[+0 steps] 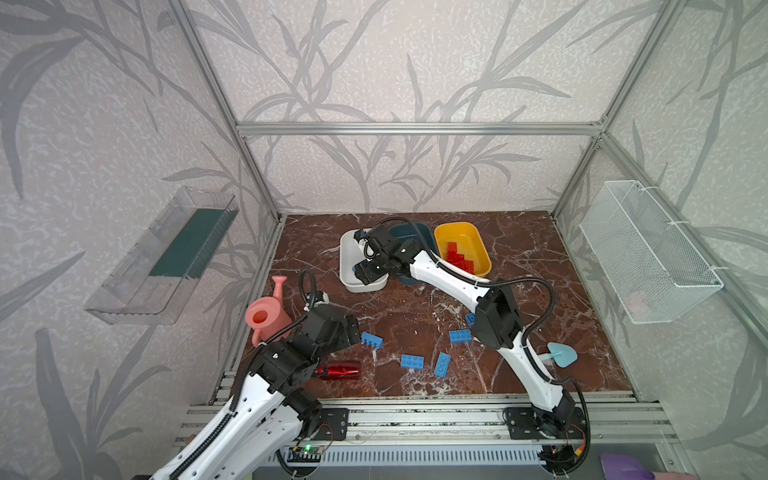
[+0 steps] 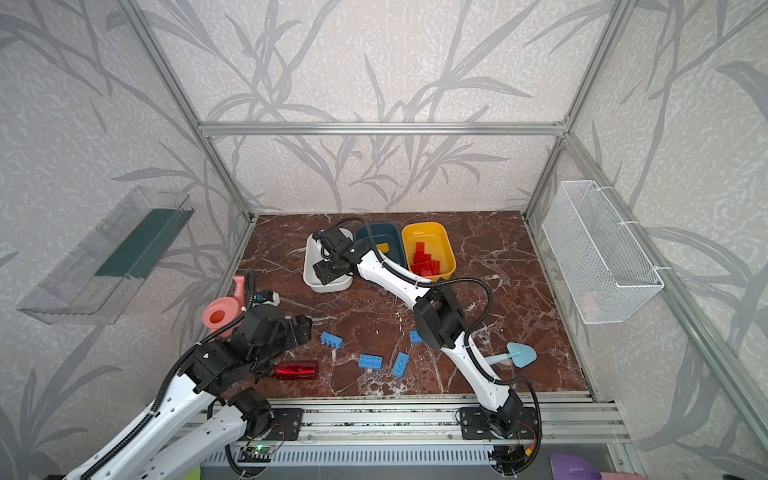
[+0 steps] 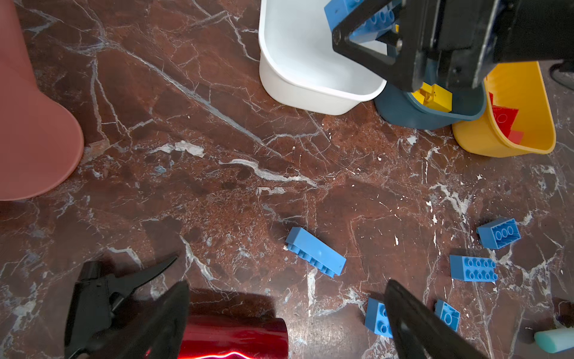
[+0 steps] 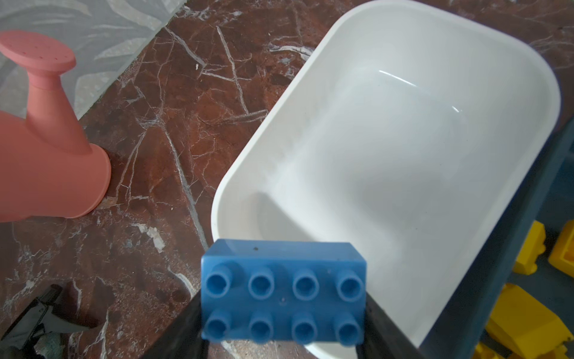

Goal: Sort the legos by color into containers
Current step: 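Carry the blue 2x4 brick with the right gripper and release it into the white tub, then grasp a blue brick on the table with the left gripper while the right withdraws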

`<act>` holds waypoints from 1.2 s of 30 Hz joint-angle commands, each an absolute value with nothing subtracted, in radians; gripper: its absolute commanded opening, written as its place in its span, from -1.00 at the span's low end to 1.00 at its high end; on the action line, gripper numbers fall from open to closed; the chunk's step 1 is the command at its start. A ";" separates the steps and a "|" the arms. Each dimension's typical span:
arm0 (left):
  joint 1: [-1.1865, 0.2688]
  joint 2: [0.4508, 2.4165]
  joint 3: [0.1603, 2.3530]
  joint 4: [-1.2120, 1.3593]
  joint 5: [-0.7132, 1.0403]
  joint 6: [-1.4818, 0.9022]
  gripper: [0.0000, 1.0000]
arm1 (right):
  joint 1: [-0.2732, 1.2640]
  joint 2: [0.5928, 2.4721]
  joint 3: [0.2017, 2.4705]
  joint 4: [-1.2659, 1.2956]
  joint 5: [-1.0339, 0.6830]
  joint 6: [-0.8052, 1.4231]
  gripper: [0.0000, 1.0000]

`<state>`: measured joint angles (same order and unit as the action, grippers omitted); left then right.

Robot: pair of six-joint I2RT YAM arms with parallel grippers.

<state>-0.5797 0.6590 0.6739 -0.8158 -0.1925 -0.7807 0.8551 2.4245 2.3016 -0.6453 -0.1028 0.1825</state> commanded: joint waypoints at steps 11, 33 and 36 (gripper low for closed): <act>-0.585 0.810 0.664 -0.771 -0.106 -0.796 0.84 | 0.809 2.315 2.245 -0.708 -0.128 0.180 0.72; -0.773 1.280 0.689 -0.545 -0.135 -0.946 0.70 | 0.666 1.477 1.167 -0.267 -0.039 0.276 0.73; -0.773 1.328 0.713 -0.541 -0.150 -0.943 0.67 | 0.660 1.417 1.090 -0.262 -0.032 0.284 0.72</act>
